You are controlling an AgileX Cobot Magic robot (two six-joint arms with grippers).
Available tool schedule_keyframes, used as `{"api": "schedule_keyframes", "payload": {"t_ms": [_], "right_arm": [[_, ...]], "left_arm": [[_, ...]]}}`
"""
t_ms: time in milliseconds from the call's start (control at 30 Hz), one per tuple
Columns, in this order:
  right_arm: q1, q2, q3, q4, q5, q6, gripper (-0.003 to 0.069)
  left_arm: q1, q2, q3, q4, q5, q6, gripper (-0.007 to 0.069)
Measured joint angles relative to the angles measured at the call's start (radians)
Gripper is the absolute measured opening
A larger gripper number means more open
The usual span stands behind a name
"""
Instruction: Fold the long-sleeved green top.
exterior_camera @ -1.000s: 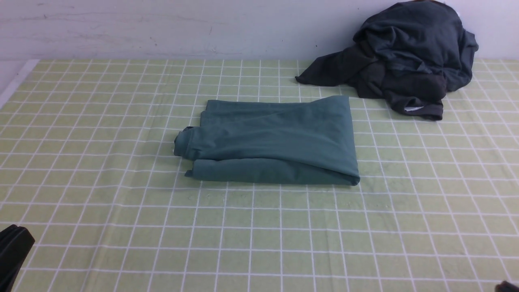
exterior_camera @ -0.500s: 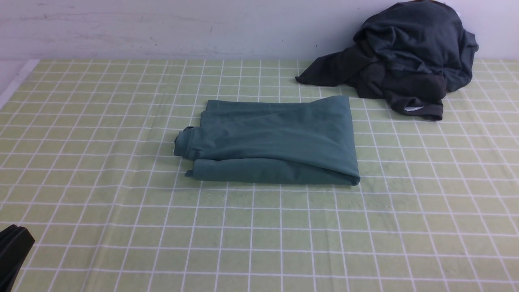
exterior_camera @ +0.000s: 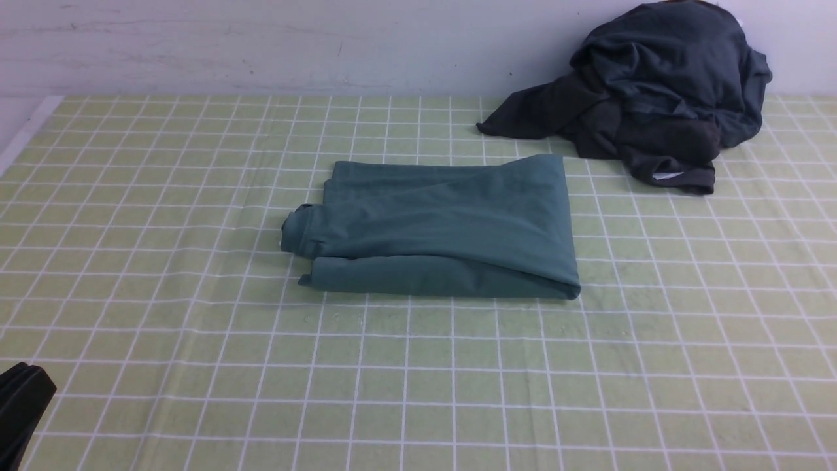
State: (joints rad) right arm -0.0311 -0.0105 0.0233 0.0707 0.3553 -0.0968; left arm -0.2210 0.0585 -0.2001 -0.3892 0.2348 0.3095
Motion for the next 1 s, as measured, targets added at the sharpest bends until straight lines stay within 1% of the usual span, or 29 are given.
{"api": "schedule_keyframes", "payload": {"t_ms": [500, 733, 800, 867, 933, 1000], "right_arm": [[0.000, 0.000, 0.000, 0.003, 0.003, -0.003, -0.0014], [0.000, 0.000, 0.000, 0.005, 0.004, -0.003, -0.0014], [0.000, 0.000, 0.000, 0.006, 0.005, -0.003, -0.0014], [0.000, 0.000, 0.000, 0.007, 0.005, -0.003, -0.0014], [0.000, 0.000, 0.000, 0.007, 0.005, -0.003, -0.0014], [0.000, 0.000, 0.000, 0.007, 0.005, -0.003, -0.0014]], "left_arm": [[-0.001, -0.002, 0.001, 0.000, 0.000, 0.000, 0.0000], [-0.007, -0.069, 0.087, -0.001, -0.013, 0.000, 0.0000], [-0.004, -0.069, 0.156, 0.048, -0.029, 0.003, 0.0000], [0.021, -0.069, 0.204, 0.129, -0.075, -0.011, 0.0000], [0.049, -0.069, 0.224, 0.181, -0.101, -0.058, 0.0000], [0.081, -0.069, 0.229, 0.243, -0.107, -0.132, 0.0000]]}}
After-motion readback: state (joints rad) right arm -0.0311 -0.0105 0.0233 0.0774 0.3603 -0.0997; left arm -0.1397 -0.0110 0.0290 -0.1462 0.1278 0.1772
